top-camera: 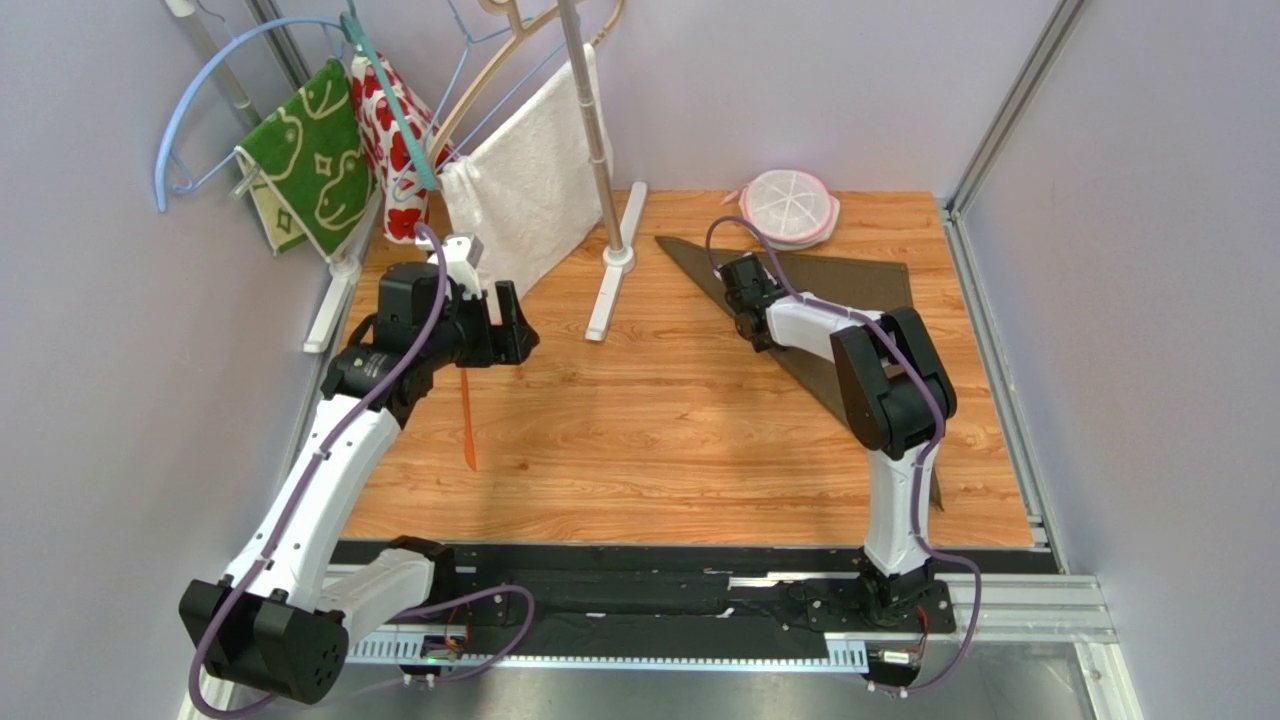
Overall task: Fold the napkin, place the utensils inside, and roll it up
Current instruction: Place the utensil onto the napkin
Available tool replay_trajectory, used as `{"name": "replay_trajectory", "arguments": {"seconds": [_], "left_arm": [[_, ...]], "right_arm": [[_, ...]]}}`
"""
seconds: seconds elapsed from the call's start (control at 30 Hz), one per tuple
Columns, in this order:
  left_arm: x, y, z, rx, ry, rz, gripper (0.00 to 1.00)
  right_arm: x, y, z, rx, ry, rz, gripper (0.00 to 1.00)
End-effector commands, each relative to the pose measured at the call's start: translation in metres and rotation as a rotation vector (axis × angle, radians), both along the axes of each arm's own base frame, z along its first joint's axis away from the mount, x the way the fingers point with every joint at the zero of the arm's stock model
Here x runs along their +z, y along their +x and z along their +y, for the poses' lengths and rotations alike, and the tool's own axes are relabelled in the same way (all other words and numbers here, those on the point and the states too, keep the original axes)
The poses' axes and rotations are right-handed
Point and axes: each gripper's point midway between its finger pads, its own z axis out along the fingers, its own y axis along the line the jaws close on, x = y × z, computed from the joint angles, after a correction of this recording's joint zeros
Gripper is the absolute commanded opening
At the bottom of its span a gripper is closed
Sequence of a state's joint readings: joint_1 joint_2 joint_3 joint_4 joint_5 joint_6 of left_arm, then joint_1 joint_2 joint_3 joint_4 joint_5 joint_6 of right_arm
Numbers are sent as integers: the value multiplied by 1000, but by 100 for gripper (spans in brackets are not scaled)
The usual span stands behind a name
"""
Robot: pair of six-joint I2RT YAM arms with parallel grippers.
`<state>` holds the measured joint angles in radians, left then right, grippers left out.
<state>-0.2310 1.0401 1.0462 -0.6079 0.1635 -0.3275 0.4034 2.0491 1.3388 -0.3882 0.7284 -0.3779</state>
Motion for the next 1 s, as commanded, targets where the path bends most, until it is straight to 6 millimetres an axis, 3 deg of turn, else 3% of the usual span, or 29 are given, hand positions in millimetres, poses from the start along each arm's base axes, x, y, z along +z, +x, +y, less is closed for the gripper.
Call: {"name": "replay_trajectory", "arguments": {"seconds": [0.0,0.13,0.27,0.4,0.73,0.97], "left_arm": [[4,4,-3,-17,-24,-20,86],[3,5,-4,-20,-35,-14,86],[2,5,-4,-21,-46,-11,86],[1,5,-6,-31,-63,-6,86],[-1,4,-4,-28,-66,-2,86],[-1,4,-6,-35,-86,4,86]], "right_arm": [[2,-3,4,36,23,4,44],[16,-16,6,23,101,-35,56],[35,-26,18,20,256,-115,57],[48,-14,11,-95,384,-203,52],[37,6,-23,-308,503,-251,43],[10,-6,-28,-348,473,-187,41]]}}
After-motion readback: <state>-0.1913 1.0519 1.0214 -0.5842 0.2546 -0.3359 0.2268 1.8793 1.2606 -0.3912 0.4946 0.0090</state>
